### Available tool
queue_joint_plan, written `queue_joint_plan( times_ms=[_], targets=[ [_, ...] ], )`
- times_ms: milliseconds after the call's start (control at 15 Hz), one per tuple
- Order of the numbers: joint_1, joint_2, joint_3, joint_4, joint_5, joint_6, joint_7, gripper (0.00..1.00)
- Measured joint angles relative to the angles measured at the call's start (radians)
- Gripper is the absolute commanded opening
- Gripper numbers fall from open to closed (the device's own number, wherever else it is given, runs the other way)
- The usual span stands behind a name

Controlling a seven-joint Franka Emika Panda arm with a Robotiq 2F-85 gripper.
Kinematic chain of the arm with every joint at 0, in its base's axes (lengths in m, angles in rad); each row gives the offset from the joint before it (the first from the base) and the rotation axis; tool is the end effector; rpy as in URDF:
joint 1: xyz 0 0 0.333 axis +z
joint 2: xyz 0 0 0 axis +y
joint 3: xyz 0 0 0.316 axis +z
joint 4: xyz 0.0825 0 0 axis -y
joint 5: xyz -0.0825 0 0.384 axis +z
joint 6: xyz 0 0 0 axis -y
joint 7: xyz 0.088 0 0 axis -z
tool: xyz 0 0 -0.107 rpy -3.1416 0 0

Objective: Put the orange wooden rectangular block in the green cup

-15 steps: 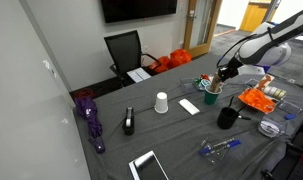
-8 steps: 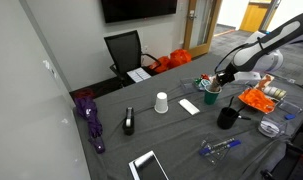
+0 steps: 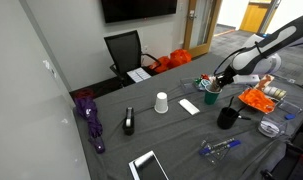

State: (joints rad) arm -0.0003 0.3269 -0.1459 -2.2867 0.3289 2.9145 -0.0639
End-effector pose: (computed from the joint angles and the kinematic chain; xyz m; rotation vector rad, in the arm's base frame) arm 0.5488 -0.1010 0.2407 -3.0052 0.5728 -0.4832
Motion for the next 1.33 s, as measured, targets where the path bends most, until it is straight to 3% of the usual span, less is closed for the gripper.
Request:
queue_joint_plan(
  times_ms=[533, 600, 667, 800, 1133, 1333],
  targets=[
    [-0.039, 0.007, 0.033, -0.003, -0.127, 0.000, 0.040, 0.07],
    [-0.042, 0.009, 0.034, -0.003, -0.135, 0.000, 0.040, 0.11],
    [-0.044, 0.010, 0.035, -0.004, -0.144, 0.000, 0.040, 0.52],
    [-0.048, 0.016, 0.035, -0.004, -0.164, 0.000, 0.040, 0.59],
    [-0.054, 0.020, 0.035, -0.008, -0.206, 0.000, 0.040, 0.95],
    [-0.056, 0.019, 0.035, -0.009, -0.221, 0.002, 0.040, 1.00]
  ],
)
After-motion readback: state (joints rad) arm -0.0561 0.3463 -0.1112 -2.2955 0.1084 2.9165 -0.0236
